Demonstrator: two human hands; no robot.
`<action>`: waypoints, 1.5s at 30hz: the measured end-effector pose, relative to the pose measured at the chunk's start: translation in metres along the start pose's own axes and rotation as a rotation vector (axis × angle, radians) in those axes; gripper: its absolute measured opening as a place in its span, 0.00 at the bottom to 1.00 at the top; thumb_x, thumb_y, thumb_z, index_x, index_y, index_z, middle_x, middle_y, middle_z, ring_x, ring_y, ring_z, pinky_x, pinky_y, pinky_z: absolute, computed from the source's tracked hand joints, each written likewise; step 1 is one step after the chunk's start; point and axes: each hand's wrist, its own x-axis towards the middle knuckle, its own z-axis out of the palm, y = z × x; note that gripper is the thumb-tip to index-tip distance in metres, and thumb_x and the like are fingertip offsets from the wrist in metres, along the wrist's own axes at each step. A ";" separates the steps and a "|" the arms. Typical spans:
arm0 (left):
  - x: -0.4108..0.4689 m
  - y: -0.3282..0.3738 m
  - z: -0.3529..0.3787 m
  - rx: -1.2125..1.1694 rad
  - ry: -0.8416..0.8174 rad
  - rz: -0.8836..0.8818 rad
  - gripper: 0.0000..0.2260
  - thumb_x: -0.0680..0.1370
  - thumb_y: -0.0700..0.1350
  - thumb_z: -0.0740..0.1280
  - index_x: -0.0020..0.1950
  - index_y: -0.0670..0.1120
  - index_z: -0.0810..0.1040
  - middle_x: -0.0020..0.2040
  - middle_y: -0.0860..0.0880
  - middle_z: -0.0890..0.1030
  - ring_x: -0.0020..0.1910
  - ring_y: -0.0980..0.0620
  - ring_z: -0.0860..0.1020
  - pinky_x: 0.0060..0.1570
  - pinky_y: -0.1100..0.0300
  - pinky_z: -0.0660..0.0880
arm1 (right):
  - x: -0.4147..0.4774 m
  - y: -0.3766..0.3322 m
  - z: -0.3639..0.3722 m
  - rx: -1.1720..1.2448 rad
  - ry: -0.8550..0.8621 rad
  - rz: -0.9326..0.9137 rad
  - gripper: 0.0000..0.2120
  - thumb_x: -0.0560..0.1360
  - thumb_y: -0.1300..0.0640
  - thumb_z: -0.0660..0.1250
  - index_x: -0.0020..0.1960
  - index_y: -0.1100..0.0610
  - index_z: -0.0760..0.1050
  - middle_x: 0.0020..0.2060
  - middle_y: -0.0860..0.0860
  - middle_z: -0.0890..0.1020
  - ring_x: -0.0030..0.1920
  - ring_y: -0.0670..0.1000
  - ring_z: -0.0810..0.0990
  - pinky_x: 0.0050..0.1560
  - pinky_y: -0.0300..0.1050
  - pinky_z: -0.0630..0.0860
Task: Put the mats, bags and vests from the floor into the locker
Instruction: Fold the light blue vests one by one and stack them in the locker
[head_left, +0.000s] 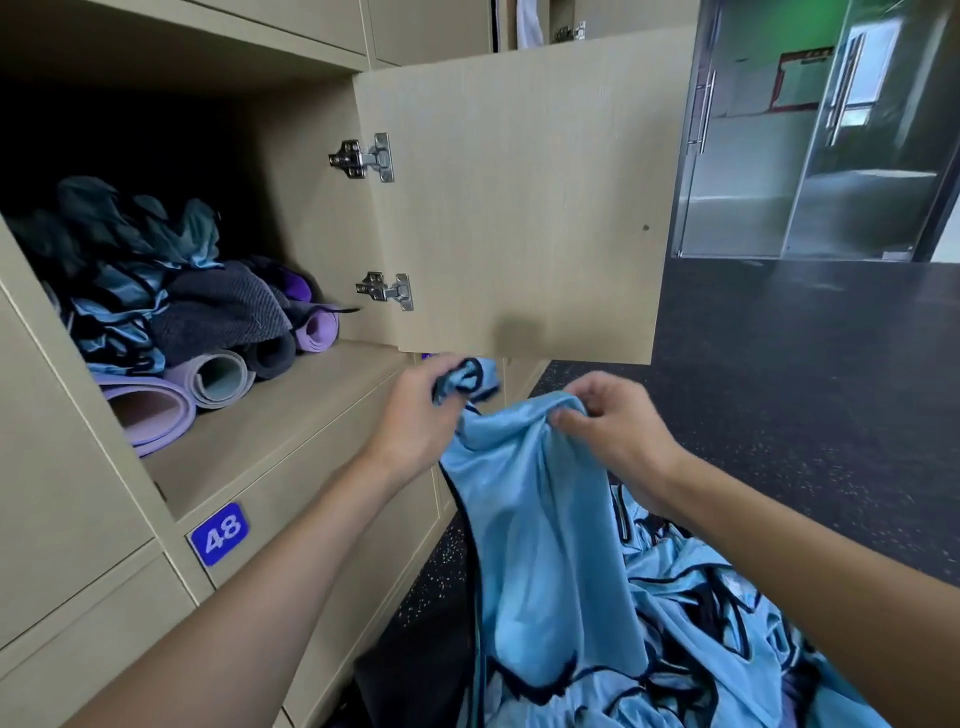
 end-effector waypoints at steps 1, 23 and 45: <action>-0.004 0.007 0.003 -0.096 -0.095 -0.060 0.16 0.79 0.31 0.64 0.51 0.53 0.81 0.46 0.56 0.84 0.45 0.62 0.80 0.51 0.63 0.76 | 0.002 -0.005 0.001 0.060 0.058 -0.019 0.04 0.74 0.65 0.71 0.43 0.60 0.76 0.34 0.53 0.81 0.32 0.49 0.77 0.34 0.44 0.74; 0.004 0.035 0.019 -0.384 0.264 -0.061 0.21 0.74 0.25 0.60 0.56 0.47 0.80 0.52 0.49 0.84 0.52 0.52 0.81 0.54 0.58 0.77 | -0.024 0.009 0.029 -0.104 -0.226 0.087 0.14 0.73 0.62 0.72 0.58 0.56 0.76 0.48 0.49 0.84 0.46 0.46 0.84 0.48 0.46 0.83; -0.011 0.038 0.011 -0.360 0.225 -0.064 0.05 0.77 0.34 0.68 0.43 0.42 0.80 0.35 0.45 0.75 0.34 0.51 0.72 0.36 0.56 0.69 | -0.026 -0.015 0.020 0.072 -0.104 -0.090 0.24 0.72 0.61 0.74 0.63 0.51 0.67 0.50 0.50 0.81 0.44 0.44 0.82 0.44 0.39 0.79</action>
